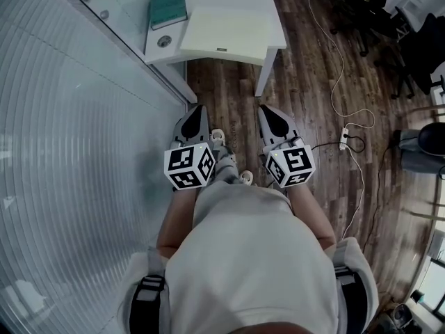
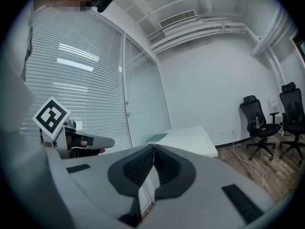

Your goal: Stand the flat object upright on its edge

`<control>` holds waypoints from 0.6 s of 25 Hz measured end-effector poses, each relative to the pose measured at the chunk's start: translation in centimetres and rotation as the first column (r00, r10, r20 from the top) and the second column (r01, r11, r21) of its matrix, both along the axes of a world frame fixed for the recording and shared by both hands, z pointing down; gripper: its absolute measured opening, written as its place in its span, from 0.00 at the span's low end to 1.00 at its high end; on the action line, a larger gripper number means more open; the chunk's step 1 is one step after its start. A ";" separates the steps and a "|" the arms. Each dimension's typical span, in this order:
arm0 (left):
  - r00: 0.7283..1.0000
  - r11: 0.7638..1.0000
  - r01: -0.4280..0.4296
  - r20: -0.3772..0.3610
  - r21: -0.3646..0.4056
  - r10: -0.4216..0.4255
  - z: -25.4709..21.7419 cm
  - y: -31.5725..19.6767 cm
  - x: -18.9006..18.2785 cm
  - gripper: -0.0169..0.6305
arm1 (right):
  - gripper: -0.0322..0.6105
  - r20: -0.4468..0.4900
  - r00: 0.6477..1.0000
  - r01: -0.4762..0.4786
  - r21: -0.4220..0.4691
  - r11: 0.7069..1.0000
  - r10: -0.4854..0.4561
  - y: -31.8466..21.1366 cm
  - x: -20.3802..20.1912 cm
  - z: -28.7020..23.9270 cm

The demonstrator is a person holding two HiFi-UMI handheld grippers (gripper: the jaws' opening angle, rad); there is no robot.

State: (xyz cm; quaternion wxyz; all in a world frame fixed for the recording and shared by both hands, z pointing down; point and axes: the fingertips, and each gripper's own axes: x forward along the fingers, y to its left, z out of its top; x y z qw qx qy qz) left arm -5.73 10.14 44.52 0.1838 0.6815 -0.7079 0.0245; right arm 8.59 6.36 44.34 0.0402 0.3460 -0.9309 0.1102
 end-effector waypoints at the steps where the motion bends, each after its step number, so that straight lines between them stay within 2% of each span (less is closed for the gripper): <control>1: 1.000 1.000 -0.002 0.001 -0.002 0.002 0.0 -0.3 -0.1 0.06 | 0.08 0.000 1.000 0.003 -0.001 1.000 -0.003 -0.2 -0.2 0.0; 15: 0.999 0.998 -0.053 -0.009 -0.020 0.053 1.5 -7.8 -3.2 0.06 | 0.08 -0.011 1.000 -0.025 -0.008 1.000 0.025 -7.1 -4.0 1.1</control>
